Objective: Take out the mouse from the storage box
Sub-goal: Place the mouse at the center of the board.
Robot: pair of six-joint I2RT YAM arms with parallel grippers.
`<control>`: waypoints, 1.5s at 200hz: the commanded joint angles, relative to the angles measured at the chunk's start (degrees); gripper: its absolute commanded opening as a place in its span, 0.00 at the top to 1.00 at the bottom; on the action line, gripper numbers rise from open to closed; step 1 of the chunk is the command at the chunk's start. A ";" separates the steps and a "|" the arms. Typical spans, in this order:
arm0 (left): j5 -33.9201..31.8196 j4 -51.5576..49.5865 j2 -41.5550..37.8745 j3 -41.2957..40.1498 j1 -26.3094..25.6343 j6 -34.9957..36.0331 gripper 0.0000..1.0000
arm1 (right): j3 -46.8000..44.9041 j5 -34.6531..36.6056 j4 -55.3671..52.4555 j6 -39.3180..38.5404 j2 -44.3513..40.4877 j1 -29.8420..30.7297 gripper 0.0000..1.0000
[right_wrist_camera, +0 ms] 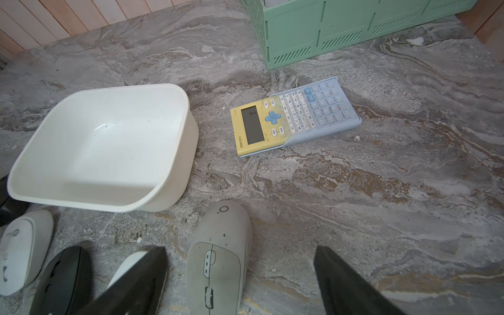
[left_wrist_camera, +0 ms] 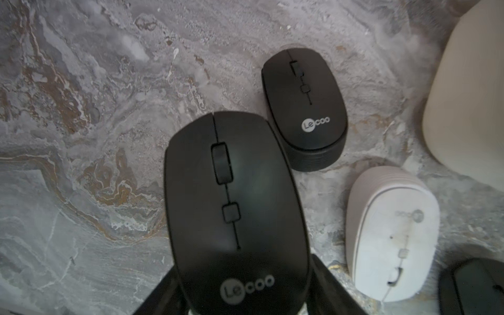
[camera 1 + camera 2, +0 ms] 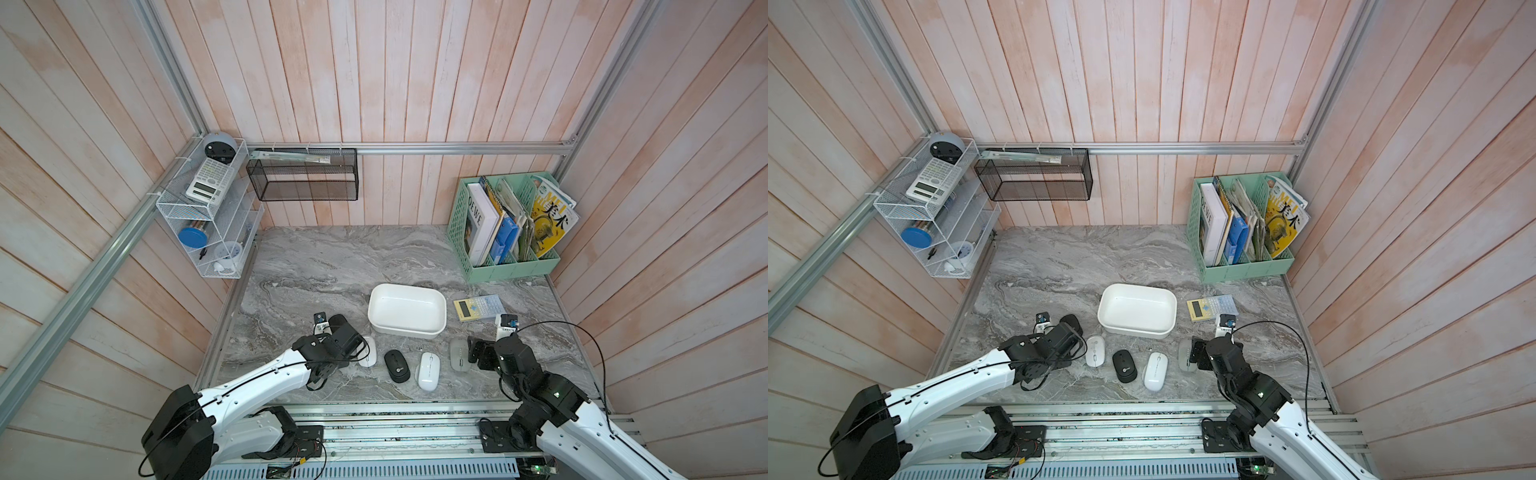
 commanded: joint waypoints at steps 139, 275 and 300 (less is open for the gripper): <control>6.58 11.38 3.29 -6.63 0.23 -3.05 0.28 | -0.13 0.95 1.13 -0.08 2.16 -0.25 0.09; -6.50 -1.15 -12.06 5.99 0.31 9.52 0.00 | 2.47 2.63 -1.10 0.06 3.26 -0.30 0.07; -16.79 -0.29 -15.21 10.55 0.43 14.71 0.00 | 7.58 5.07 -3.12 -2.15 4.36 -0.35 0.05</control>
